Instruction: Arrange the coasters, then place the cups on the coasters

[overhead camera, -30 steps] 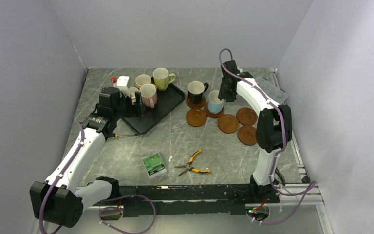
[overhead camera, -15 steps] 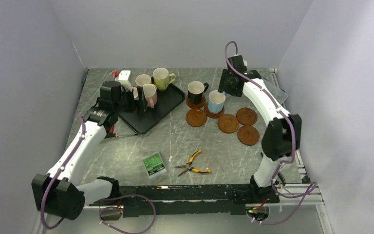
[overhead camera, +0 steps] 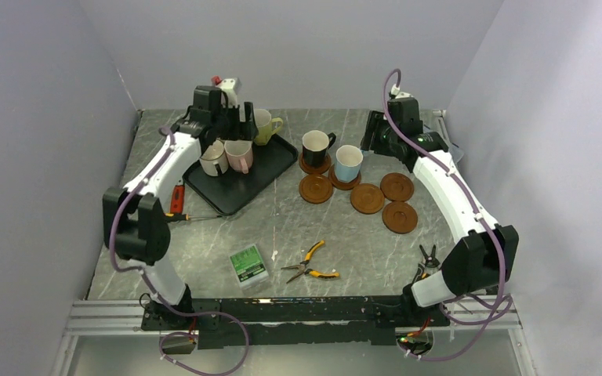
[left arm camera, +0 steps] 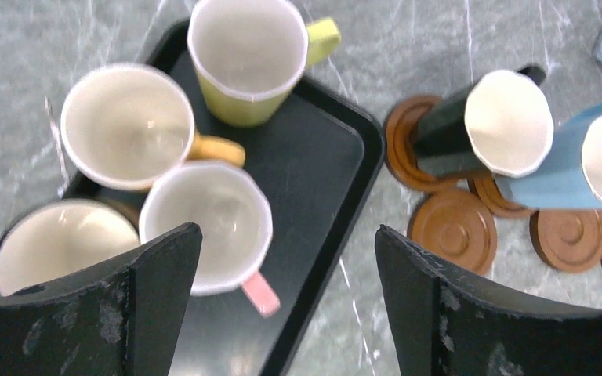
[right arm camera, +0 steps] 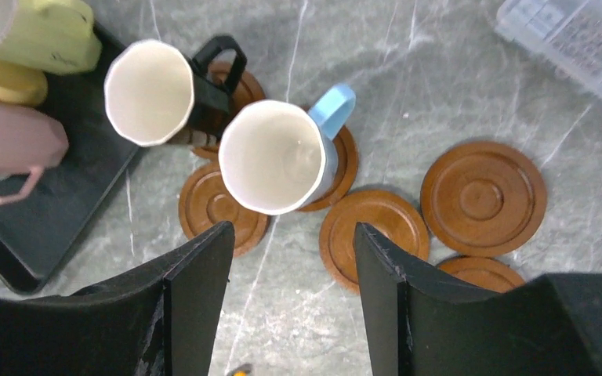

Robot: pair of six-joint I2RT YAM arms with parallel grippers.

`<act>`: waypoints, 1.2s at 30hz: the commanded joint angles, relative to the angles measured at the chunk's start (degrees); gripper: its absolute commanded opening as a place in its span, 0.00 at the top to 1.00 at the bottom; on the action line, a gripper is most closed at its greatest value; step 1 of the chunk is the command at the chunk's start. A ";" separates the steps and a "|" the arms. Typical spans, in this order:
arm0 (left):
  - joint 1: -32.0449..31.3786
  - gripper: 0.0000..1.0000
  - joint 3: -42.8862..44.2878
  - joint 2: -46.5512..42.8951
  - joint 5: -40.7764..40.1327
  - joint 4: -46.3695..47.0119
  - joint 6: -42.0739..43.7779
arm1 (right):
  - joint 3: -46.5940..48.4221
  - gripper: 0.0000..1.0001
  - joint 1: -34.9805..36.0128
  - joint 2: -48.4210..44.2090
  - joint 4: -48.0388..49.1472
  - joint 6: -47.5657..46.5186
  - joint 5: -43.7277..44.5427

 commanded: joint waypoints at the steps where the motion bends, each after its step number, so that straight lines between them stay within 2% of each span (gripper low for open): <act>1: 0.16 0.14 10.43 7.25 1.88 1.95 4.94 | -3.29 0.39 -0.90 -2.47 5.66 -0.85 -4.67; 4: 0.18 0.17 16.80 13.24 0.60 0.88 7.85 | -4.47 0.40 -1.01 -2.35 6.71 -0.60 -7.78; 8: 0.18 0.24 24.39 21.08 3.46 -0.18 11.56 | -5.21 0.41 -1.06 -1.68 7.65 -0.40 -10.33; 12: 0.58 0.25 32.36 27.72 5.88 -2.39 16.08 | -5.29 0.42 -1.03 -0.73 8.34 -0.06 -12.95; 17: 2.51 0.28 38.33 33.62 10.67 -3.49 18.84 | -5.53 0.42 -1.09 -0.66 8.34 0.07 -14.47; 36: 4.51 0.27 45.75 41.63 12.99 -5.85 27.88 | -6.37 0.44 -1.08 -0.99 8.32 0.55 -16.68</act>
